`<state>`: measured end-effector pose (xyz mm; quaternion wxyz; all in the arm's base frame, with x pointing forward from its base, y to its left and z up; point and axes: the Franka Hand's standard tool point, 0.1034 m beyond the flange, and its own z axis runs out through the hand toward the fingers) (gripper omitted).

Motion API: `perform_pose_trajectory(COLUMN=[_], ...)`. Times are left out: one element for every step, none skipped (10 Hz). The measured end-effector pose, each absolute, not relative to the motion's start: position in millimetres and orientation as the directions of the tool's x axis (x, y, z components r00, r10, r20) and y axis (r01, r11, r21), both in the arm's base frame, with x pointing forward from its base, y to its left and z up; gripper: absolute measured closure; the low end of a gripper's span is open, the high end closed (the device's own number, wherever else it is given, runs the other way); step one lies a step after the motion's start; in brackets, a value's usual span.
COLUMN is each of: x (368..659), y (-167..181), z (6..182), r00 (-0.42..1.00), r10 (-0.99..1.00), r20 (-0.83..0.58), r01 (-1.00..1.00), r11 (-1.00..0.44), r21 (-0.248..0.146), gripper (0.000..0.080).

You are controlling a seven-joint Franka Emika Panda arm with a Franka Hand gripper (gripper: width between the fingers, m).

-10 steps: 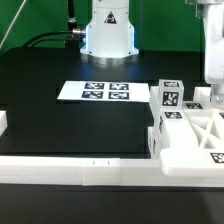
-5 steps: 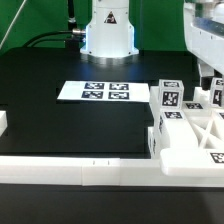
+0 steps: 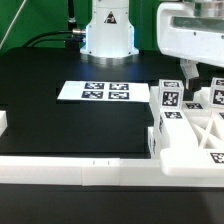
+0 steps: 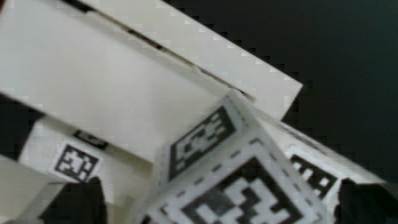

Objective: Assemble chair

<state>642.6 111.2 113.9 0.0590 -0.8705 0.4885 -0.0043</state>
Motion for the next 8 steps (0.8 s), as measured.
perform_pose_trajectory(x=[643.6,643.9,646.4,646.5,646.8,646.4,646.5,646.8], y=[112.1,112.8,114.4,116.3,116.5,117.0,118.1,118.8], z=[114.8,114.9,115.2,114.7,114.3,114.0,113.8,114.0], r00=[0.597,0.677,0.762,0.809,0.852,0.876,0.910,0.937], r10=[-0.801,-0.735,-0.647,-0.588,-0.523,-0.482,-0.414,-0.347], r20=[-0.040,-0.029,-0.012,-0.007,0.004,0.011,0.021,0.028], r01=[-0.799,-0.733,-0.645,-0.587,-0.521,-0.480,-0.413,-0.346], r11=[-0.590,-0.671,-0.757,-0.805,-0.850,-0.875,-0.910,-0.937], r21=[-0.113,-0.111,-0.105,-0.085,-0.073,-0.064,-0.048,-0.041], gripper=[0.0151,0.0151,0.0151,0.0151,0.0151,0.0151,0.0151,0.0151])
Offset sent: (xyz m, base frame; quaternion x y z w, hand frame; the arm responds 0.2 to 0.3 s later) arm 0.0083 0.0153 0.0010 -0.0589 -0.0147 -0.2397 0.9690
